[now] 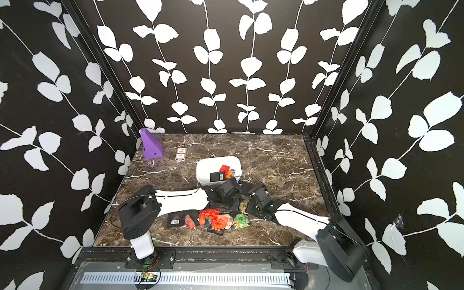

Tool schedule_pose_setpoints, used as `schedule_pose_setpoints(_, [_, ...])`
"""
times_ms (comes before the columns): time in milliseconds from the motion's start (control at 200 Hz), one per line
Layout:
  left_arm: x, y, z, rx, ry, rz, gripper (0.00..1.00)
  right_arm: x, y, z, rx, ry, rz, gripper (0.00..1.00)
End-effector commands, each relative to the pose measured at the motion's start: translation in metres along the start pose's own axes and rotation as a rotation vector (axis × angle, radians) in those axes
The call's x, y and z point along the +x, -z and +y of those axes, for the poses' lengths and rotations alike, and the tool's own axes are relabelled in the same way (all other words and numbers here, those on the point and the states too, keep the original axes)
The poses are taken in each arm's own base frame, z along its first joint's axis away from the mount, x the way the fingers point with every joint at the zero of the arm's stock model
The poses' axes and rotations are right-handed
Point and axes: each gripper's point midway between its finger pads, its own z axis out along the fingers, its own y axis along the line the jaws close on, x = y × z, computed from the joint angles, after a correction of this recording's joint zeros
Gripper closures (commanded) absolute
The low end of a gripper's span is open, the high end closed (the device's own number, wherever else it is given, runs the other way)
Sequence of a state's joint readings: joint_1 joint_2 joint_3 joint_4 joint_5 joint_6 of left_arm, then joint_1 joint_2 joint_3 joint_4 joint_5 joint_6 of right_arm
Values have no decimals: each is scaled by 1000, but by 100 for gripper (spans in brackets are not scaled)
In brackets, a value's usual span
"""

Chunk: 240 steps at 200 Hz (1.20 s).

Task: Put the tea bags into the storage box
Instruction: Pick up the tea bag from the center of the board, then place the tea bag in the storage box.

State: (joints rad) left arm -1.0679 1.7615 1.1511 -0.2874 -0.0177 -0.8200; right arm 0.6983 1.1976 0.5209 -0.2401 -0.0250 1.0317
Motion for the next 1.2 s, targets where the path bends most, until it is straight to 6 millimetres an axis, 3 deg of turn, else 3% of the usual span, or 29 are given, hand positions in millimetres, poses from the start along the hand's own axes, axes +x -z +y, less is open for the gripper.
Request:
schedule_pose_setpoints(0, [-30,57,-8,-11,-82,-104,100,-18,32,8,14,50,-71,100])
schedule_pose_setpoints(110, [-41,89,7,-81,-108,-187,100,-33,62,19,-4,85,-125,100])
schedule_pose_setpoints(240, [-44,121,45,-173,-86,-287,98,-56,94,43,-22,155,-173,100])
schedule_pose_setpoints(350, [-36,137,79,-201,-11,-336,93,-79,111,81,-67,222,-200,100])
schedule_pose_setpoints(445, [-24,139,101,-198,47,-343,90,-98,113,117,-112,272,-204,100])
schedule_pose_setpoints(625, [1,134,124,-209,125,-328,87,-124,83,176,-159,332,-164,100])
schedule_pose_setpoints(805, [15,125,132,-173,185,-324,87,-136,25,208,-148,347,-92,100])
schedule_pose_setpoints(1020, [22,120,133,-158,200,-305,89,-142,-21,231,-162,331,-41,100])
schedule_pose_setpoints(1195, [24,114,128,-130,208,-291,90,-136,-45,224,-123,319,-2,100])
